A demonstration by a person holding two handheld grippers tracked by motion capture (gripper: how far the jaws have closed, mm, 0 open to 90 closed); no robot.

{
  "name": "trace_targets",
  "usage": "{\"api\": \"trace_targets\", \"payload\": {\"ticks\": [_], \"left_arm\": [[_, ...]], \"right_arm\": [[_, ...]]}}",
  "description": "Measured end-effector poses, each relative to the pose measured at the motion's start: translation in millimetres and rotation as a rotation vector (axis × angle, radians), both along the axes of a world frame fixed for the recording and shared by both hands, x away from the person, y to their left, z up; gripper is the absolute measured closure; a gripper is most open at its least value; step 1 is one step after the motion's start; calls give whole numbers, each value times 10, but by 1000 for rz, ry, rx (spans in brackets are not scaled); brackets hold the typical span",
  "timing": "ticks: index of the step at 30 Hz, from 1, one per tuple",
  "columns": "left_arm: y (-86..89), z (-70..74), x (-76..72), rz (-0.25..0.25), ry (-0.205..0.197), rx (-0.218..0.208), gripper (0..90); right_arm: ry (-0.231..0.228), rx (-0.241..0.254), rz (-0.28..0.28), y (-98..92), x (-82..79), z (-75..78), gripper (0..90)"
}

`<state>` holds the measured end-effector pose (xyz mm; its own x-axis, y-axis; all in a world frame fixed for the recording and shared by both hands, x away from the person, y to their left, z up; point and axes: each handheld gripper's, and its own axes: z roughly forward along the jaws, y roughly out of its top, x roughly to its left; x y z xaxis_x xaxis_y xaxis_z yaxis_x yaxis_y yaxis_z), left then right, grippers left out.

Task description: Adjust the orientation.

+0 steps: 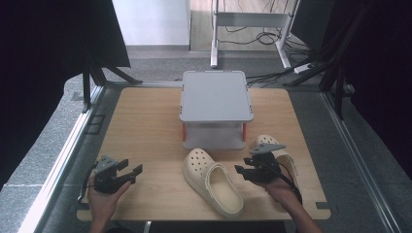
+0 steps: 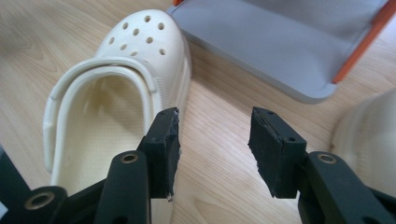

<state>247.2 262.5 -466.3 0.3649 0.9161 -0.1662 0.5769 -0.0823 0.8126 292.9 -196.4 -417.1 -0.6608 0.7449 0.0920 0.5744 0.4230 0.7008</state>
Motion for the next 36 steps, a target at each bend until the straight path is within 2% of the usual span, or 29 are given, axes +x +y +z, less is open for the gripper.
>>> {"api": "trace_targets", "payload": {"ticks": [18, 28, 36], "left_arm": [[-23, -2, 6, -6, 4, 4, 380], [-17, 10, 3, -8, 0, 3, 380], [-21, 6, 13, -10, 2, 4, 380]], "right_arm": [[-24, -32, -102, -479, -53, 59, 534], [-46, -49, -154, -754, -114, 175, 536], [-12, -96, -235, -1072, -49, 121, 539]]}}
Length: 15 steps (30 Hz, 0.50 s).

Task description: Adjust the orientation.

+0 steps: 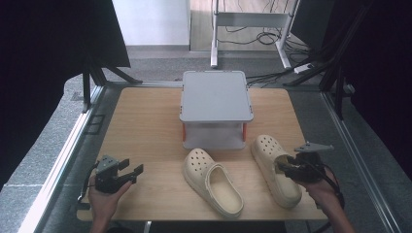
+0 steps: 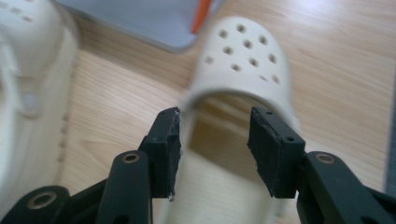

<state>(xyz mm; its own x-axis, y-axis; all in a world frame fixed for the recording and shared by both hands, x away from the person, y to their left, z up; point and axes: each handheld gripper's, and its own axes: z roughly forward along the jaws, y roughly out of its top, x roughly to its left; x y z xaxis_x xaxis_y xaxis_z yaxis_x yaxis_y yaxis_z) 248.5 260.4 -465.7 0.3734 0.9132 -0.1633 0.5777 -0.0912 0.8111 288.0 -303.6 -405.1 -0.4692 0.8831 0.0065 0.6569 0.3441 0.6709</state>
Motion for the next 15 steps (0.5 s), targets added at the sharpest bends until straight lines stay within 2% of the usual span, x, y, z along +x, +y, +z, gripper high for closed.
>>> {"api": "trace_targets", "payload": {"ticks": [8, 10, 15], "left_arm": [[-18, -7, 8, -5, 3, 2, 380], [-21, -11, 10, -6, 3, 4, 380], [-17, -11, 12, -5, 5, 7, 380]], "right_arm": [[29, -41, -54, -206, 92, -75, 539], [39, -77, -71, -247, 155, -116, 531], [91, -67, -78, -314, 307, -246, 526]]}}
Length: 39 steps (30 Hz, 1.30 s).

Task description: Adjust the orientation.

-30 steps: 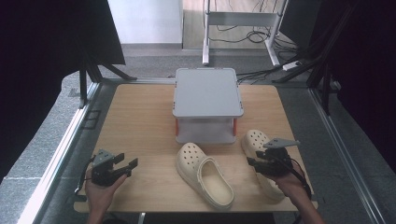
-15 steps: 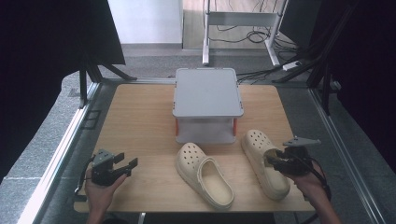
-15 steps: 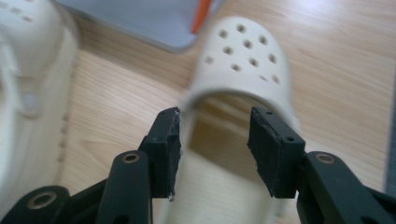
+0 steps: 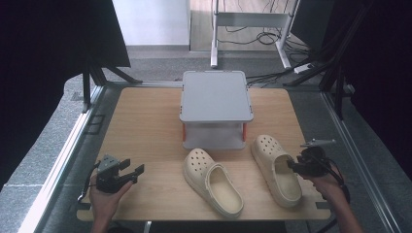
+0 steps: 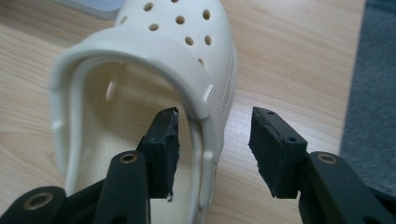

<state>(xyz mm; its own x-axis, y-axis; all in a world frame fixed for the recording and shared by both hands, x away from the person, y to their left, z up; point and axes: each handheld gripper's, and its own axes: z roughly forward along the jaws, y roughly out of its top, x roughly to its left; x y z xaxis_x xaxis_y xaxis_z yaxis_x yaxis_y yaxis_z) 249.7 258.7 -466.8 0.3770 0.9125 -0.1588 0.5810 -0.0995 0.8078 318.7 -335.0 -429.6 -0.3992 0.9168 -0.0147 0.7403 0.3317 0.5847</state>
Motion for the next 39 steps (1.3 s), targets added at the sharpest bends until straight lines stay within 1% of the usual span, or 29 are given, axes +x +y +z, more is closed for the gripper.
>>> {"api": "trace_targets", "payload": {"ticks": [3, 7, 9, 12, 14, 17, 18, 19, 20, 21, 23, 24, 25, 26, 28, 29, 32, 35, 39], "left_arm": [[0, 2, -3, 3, -1, -2, 380], [3, 3, -3, 5, -1, -1, 380], [2, 1, -1, 5, -1, -1, 380], [4, -5, 1, 0, 0, 0, 380], [7, -1, -3, 2, 0, 1, 380], [17, 4, -5, 3, -3, -2, 380], [18, 4, -6, 4, -4, -3, 380], [18, 4, -5, 4, -4, -2, 381], [16, 3, -5, 3, -3, -2, 380], [14, 2, -4, 2, -3, -2, 380], [9, 0, -2, 2, 0, -1, 380], [8, 1, -2, 2, -1, -1, 380], [9, 2, -3, 2, -2, -2, 380], [9, 3, -4, 3, -3, -2, 380], [9, 3, -4, 2, -2, -2, 380], [7, 2, -4, 2, -1, -1, 380], [1, -1, -3, 1, -1, 0, 380], [4, -1, -3, 1, -1, 1, 380], [17, 4, -5, 2, -3, -4, 380]], "right_arm": [[25, -7, -9, 15, 95, -87, 526], [67, -12, -4, 50, 202, -164, 540], [93, -19, 0, 83, 254, -181, 573], [114, -38, 3, 130, 311, -192, 627], [132, -39, -1, 153, 338, -197, 667], [139, -87, -6, 190, 357, -186, 721], [128, -110, -16, 206, 351, -182, 764], [113, -137, -24, 215, 345, -183, 776], [105, -147, -24, 216, 342, -180, 777], [115, -129, -19, 198, 346, -175, 779], [120, -101, -27, 170, 350, -157, 785], [126, -62, -24, 149, 351, -131, 786], [121, -43, -21, 145, 345, -102, 788], [111, -35, -17, 154, 335, -67, 789], [95, -43, -6, 197, 310, -1, 788], [88, -47, 9, 234, 296, 38, 788], [88, -48, 51, 341, 273, 98, 788], [83, -53, 84, 470, 267, 130, 788], [81, -45, 127, 644, 272, 135, 788]]}}
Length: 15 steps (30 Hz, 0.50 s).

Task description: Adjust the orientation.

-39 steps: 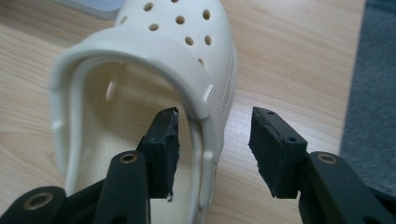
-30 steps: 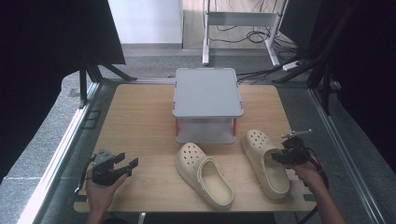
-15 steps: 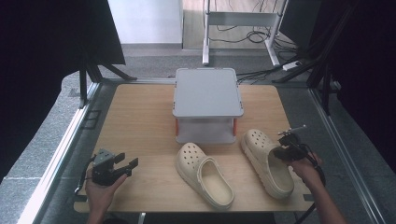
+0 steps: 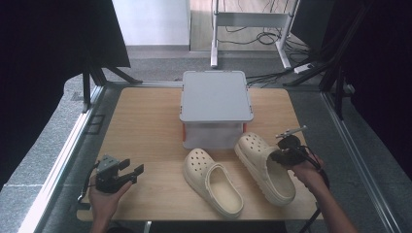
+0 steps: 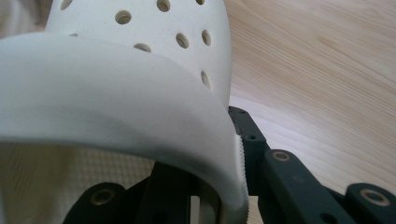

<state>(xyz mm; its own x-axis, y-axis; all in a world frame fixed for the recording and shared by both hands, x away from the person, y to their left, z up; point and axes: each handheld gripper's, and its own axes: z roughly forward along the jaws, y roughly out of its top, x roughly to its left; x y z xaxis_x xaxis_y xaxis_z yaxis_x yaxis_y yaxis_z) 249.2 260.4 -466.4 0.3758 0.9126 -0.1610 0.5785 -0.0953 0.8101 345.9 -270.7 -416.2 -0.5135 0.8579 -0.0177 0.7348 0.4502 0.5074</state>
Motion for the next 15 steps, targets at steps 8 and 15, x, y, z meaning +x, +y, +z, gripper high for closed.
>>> {"api": "trace_targets", "payload": {"ticks": [8, 15], "left_arm": [[4, -3, 1, 0, 0, -1, 380], [2, -4, 0, -1, -1, -2, 380]], "right_arm": [[-2, 2, 61, 284, 14, -27, 786], [-11, 2, 90, 489, 42, -66, 786]]}}
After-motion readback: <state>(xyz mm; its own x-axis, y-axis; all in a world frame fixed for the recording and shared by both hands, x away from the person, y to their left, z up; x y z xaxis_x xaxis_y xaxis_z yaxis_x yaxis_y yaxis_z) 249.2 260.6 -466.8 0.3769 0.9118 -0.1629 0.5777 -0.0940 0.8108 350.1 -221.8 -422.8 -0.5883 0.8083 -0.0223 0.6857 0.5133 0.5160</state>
